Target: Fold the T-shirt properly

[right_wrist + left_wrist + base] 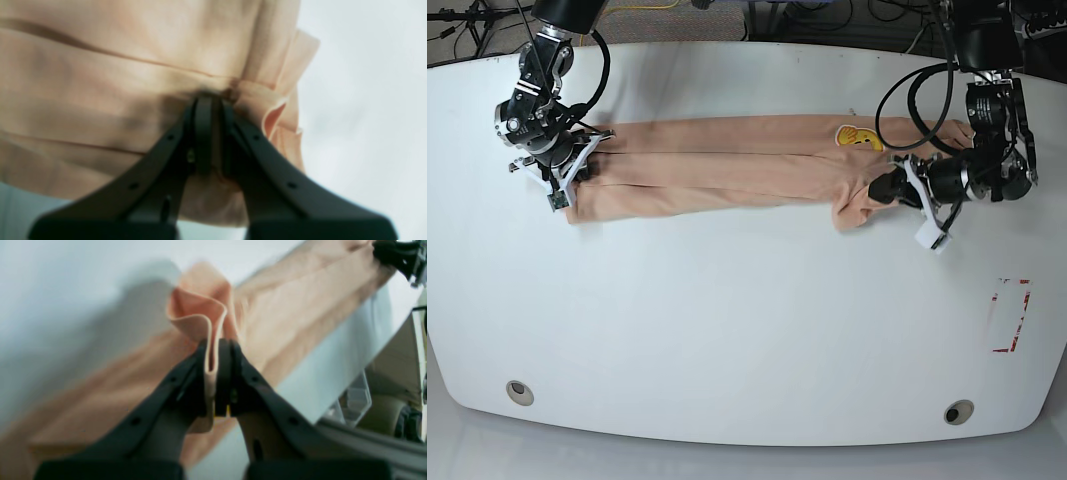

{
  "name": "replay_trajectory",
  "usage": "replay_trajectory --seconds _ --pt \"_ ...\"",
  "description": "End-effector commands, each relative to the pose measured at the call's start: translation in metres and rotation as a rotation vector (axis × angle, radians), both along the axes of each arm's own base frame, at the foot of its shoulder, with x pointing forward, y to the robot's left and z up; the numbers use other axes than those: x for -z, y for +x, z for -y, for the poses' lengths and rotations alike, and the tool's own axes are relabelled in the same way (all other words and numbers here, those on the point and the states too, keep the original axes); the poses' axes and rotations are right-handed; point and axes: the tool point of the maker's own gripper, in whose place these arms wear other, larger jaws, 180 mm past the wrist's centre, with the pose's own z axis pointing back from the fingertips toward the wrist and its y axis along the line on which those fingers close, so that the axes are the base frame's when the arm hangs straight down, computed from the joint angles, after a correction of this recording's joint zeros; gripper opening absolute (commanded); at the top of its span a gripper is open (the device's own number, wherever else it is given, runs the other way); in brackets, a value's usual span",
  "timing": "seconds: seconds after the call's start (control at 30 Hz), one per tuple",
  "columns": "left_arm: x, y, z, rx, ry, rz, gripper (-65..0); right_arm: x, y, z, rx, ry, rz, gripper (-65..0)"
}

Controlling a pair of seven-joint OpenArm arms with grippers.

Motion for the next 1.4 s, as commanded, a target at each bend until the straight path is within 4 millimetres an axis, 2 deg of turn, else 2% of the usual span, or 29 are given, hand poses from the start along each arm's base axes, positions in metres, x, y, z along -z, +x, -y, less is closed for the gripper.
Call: replay_trajectory --seconds 0.0,0.33,0.63,0.67,0.83,0.87,0.9,0.97,1.03,1.1,1.23,1.37 --pt "-0.012 -0.006 -0.002 0.012 -0.021 0.031 -63.1 -0.003 0.001 0.004 -0.007 -0.021 -0.008 -61.0" --pt "0.007 -0.046 -0.011 -0.006 -0.021 -0.053 -62.6 -0.003 0.001 0.004 -0.007 -0.021 -0.006 -61.0" --pt "0.012 -0.054 -0.009 0.000 -0.022 -0.077 -62.1 -0.001 0.001 -0.004 -0.004 0.000 -0.005 -61.0" --pt "0.012 -0.054 -0.009 0.000 -0.020 -0.077 -61.2 -0.001 0.001 -0.004 -0.003 0.000 -0.006 -61.0" --pt "0.013 -0.056 -0.008 0.013 -0.016 -0.088 -49.2 -0.001 0.001 -0.005 -0.003 0.002 -0.006 -61.0" --pt "0.010 -0.056 -0.008 0.027 -0.005 -0.085 -43.6 0.000 0.001 -0.005 -0.003 0.003 -0.006 -61.0" --pt "0.008 -0.055 -0.008 0.031 -0.002 -0.080 -41.9 0.000 0.001 -0.005 -0.003 0.003 -0.006 -61.0" --pt "-0.003 -0.050 -0.005 0.057 0.016 -0.044 -33.9 0.000 0.001 -0.005 -0.003 0.003 -0.006 -61.0" --pt "-0.013 -0.047 0.000 0.075 0.014 -0.013 -28.5 0.000 0.001 -0.005 -0.003 0.003 -0.007 -61.0" --pt "-0.022 -0.045 0.005 0.088 -0.011 0.014 -26.4 0.000 0.001 -0.005 -0.003 0.003 -0.007 -61.0" --pt "-0.046 -0.041 0.017 0.109 -0.106 0.070 -26.4 0.000 0.000 -0.005 -0.003 0.003 -0.007 -61.0" --pt "-0.065 -0.032 0.019 0.101 -0.181 0.118 -26.4 0.000 0.000 -0.005 -0.003 0.003 -0.007 -61.0"
